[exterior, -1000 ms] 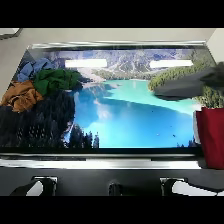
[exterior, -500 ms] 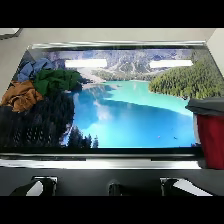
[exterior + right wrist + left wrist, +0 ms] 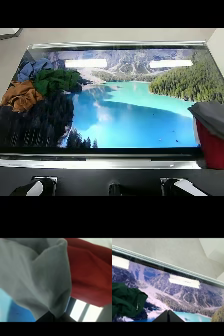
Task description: Fold the shirts.
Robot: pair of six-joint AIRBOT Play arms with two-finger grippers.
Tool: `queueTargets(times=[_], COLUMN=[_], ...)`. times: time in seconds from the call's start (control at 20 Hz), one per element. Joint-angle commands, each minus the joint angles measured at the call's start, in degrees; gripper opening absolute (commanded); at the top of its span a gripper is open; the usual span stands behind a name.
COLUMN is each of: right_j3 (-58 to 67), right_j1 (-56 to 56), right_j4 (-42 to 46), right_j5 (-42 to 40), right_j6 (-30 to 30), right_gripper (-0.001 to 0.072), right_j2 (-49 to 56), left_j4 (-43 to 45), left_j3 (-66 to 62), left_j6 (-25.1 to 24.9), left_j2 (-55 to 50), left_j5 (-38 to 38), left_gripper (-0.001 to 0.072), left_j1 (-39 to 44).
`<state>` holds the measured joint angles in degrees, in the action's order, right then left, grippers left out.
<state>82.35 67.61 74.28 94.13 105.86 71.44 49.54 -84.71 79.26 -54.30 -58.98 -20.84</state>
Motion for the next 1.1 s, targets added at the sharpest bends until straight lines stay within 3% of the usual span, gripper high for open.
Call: queueTargets(times=[0.0,0.15,0.4,0.45,0.5,0.55,0.7,0.8,0.85,0.95,1.05], right_j3=[-13.86,-21.79,-23.76,-23.74,-23.54,-22.60,-10.05,3.65,9.03,15.04,15.08], right_j1=[-0.02,-0.02,-0.02,-0.02,-0.02,-0.02,-0.26,-5.09,-10.25,-25.24,-42.36], right_j4=[10.62,12.37,15.41,15.37,15.28,15.06,12.92,6.95,6.29,7.34,9.49], right_j5=[-4.17,-8.83,-14.36,-14.84,-15.19,-16.15,-18.40,-28.02,-33.05,-40.33,-38.05], right_j6=[1.36,1.36,2.75,3.39,3.45,2.10,-0.44,-5.73,-8.44,-12.57,-11.67], right_gripper=[0.0041,0.0042,0.0050,0.0212,0.0614,0.0695,0.0670,0.0666,0.0666,0.0665,0.0665], right_j2=[-2.58,-2.58,-2.58,-2.58,-2.58,-2.60,-2.58,-2.58,-2.58,-2.58,-1.90], left_j4=[0.00,-0.02,-0.02,-0.02,-0.02,-0.02,0.04,4.39,11.26,34.53,55.89], left_j3=[0.00,0.00,0.00,0.00,0.02,0.00,-0.37,-3.15,-5.68,-11.26,-13.14], left_j6=[0.00,0.24,0.24,0.24,0.24,0.22,0.20,0.22,0.98,9.81,16.57], left_j2=[0.04,0.04,-0.04,-0.20,-0.26,-0.28,-0.44,-2.84,-5.60,-13.29,-20.57], left_j5=[0.02,0.02,0.02,0.02,0.04,0.28,4.79,7.26,6.84,1.64,-6.73], left_gripper=[0.0032,0.0032,0.0032,0.0032,0.0032,0.0032,0.0031,0.0029,0.0029,0.0029,0.0031], left_j1=[-0.02,-0.02,-0.02,-0.02,-0.02,-0.02,0.09,2.62,5.62,14.53,23.45])
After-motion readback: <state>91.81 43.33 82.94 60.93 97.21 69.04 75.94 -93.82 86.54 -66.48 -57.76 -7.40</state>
